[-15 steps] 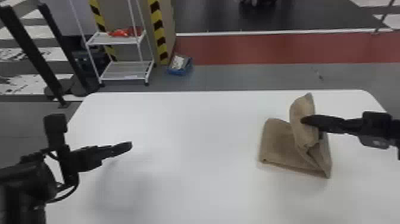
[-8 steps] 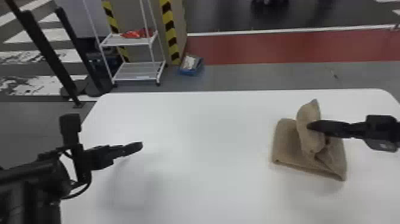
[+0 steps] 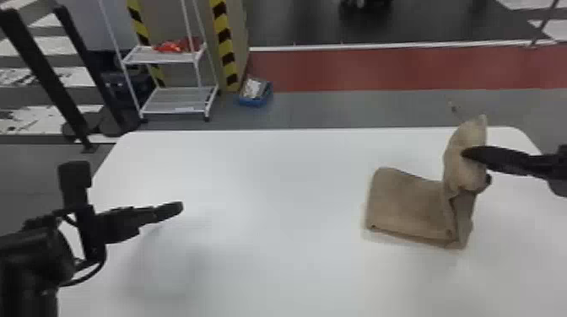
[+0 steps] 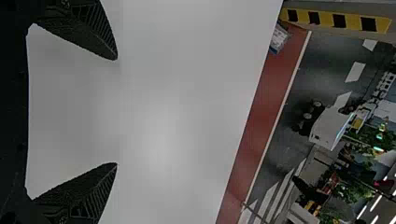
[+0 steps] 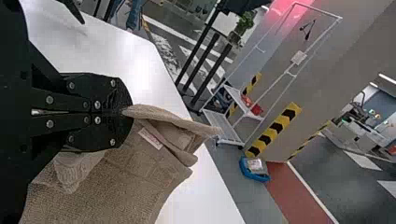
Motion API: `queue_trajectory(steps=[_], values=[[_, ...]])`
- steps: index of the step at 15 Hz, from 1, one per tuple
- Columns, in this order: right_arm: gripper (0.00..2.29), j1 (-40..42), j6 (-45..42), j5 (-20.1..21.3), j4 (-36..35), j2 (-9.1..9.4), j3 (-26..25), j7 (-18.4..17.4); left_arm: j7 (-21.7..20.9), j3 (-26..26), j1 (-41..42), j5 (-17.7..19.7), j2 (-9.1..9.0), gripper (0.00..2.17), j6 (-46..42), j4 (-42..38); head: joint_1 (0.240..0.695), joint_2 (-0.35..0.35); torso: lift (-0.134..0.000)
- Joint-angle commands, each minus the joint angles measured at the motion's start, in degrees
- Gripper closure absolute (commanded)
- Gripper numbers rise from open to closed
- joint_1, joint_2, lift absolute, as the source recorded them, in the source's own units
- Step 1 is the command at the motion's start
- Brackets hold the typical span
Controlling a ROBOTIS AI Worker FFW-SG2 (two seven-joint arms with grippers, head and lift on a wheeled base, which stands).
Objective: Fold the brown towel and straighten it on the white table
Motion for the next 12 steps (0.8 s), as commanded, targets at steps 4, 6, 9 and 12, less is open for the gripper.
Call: queue_trajectory(steps=[4,6,9,12], values=[[1.30,-0.5,0.5,5.7,0.8,-0.74,6.4,0.0,-0.3,-0.2,-0.2,0.0,0.18,0.07,-0.1,0.6,0.695,0.070,-0.124],[1.30,-1.3,0.5,7.7,2.8,-0.12,9.7,-0.3,-0.4,-0.2,-0.2,0.0,0.18,0.07,-0.1,0.7,0.695,0.078,-0.124],[1.30,-2.9,0.5,10.0,5.5,1.55,13.0,-0.6,-0.8,-0.2,-0.3,-0.8,0.18,0.07,-0.5,1.0,0.695,0.105,-0.124],[1.30,-3.5,0.5,11.0,7.1,2.95,15.2,-2.1,-1.0,-0.3,-0.5,-0.9,0.18,0.07,-1.4,1.7,0.695,0.127,-0.124]])
